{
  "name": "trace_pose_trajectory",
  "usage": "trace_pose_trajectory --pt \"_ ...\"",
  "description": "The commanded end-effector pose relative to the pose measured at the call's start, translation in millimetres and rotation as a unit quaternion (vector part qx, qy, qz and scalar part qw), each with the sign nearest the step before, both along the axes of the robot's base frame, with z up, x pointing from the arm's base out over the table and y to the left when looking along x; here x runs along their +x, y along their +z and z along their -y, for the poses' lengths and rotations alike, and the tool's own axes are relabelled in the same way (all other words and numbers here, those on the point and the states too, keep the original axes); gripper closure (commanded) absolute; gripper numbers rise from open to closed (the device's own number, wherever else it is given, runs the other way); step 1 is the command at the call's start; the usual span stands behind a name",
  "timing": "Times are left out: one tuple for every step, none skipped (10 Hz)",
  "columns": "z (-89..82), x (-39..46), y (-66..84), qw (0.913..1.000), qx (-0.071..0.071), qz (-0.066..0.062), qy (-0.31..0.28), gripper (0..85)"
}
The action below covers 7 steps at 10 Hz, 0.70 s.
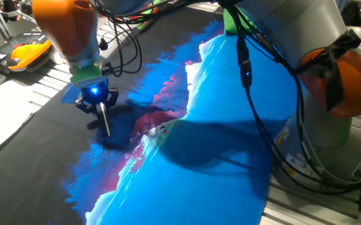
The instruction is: Wave the flag
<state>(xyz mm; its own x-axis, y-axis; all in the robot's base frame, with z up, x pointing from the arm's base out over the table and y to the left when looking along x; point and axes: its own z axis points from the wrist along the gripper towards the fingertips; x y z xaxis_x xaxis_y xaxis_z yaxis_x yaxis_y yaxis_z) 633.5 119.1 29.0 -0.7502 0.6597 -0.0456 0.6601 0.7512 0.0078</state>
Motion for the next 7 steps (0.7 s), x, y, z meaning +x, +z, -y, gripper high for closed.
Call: trace_pose_trajectory --pt "-0.6 -1.5 -3.5 1.0000 -0.004 0.001 0.001 51.0" --pt "-1.6 -2.8 -7.6 1.0000 -0.009 0.003 0.002 51.0" --pt "-2.2 -3.5 -10.2 0.9999 -0.014 0.004 0.003 51.0" --pt "-2.3 -3.5 -10.4 0.9999 -0.014 0.004 0.003 51.0" --pt "-2.6 -3.4 -9.5 0.9999 -0.014 0.004 0.005 51.0" --pt "-2.6 -3.3 -8.8 0.9999 -0.014 0.004 0.007 51.0" --pt "-2.5 -3.2 -7.7 0.9999 -0.011 0.005 0.011 51.0"
